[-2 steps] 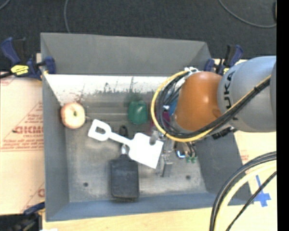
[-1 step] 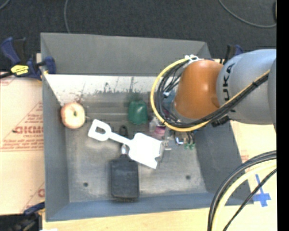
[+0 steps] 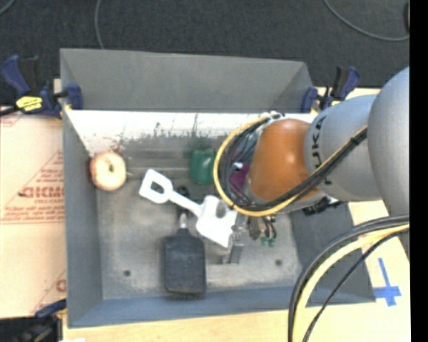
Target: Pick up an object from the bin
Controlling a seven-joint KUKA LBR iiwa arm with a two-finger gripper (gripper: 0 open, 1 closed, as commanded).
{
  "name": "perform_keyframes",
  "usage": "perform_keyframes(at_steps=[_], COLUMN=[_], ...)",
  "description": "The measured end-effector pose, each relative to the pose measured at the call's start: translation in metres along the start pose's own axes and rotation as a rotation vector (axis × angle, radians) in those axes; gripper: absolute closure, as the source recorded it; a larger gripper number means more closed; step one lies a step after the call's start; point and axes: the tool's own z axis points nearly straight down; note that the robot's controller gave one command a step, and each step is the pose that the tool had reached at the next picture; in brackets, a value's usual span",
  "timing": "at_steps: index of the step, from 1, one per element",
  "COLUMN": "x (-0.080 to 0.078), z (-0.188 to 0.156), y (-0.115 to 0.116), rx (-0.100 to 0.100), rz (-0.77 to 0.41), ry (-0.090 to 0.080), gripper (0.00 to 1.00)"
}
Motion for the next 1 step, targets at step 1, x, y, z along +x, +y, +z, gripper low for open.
perform_keyframes(at_steps=[1], x=[-0.0032], z=[-0.0014], y=[-0.0007], rx=[-0.001], rz=[0.030], ry=[-0.006], gripper=[0.00])
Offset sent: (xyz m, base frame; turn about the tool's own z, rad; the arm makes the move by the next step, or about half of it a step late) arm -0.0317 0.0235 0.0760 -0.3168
